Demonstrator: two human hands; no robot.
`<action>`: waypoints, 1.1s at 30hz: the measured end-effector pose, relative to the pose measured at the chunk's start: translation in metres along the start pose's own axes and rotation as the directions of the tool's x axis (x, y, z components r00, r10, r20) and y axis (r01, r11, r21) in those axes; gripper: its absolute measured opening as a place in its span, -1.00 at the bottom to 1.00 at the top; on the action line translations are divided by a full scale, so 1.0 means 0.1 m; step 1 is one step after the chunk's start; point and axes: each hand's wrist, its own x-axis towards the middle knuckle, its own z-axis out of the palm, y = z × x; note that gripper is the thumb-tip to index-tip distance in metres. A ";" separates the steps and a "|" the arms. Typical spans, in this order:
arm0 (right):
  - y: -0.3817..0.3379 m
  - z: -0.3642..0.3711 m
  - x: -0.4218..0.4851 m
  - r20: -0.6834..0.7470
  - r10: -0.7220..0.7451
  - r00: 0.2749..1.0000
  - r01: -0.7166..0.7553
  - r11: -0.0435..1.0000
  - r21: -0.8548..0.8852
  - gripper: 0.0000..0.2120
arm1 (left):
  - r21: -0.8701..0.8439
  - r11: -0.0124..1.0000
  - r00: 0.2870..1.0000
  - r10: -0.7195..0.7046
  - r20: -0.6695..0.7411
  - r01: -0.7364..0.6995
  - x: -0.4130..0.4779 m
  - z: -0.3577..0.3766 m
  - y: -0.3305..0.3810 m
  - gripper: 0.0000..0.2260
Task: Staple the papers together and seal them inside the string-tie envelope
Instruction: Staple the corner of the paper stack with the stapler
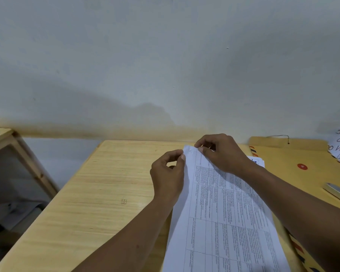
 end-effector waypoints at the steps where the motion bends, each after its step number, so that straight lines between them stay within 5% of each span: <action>1: 0.00 0.00 0.00 0.001 0.001 1.000 -0.001 1.000 0.003 -0.88 | 0.008 1.000 1.000 -0.008 0.004 0.008 0.01 -0.01 0.00 -0.88; 10: 0.00 0.09 -0.02 0.018 -0.002 1.000 0.002 1.000 -0.016 -0.87 | -0.010 0.999 0.996 -0.047 -0.077 0.046 -0.01 0.01 -0.08 -0.86; 33: 0.18 0.29 0.07 0.060 0.031 0.998 -0.031 0.999 -0.011 -0.85 | 0.029 0.997 0.997 -0.074 -0.007 0.074 0.15 0.00 -0.24 -0.90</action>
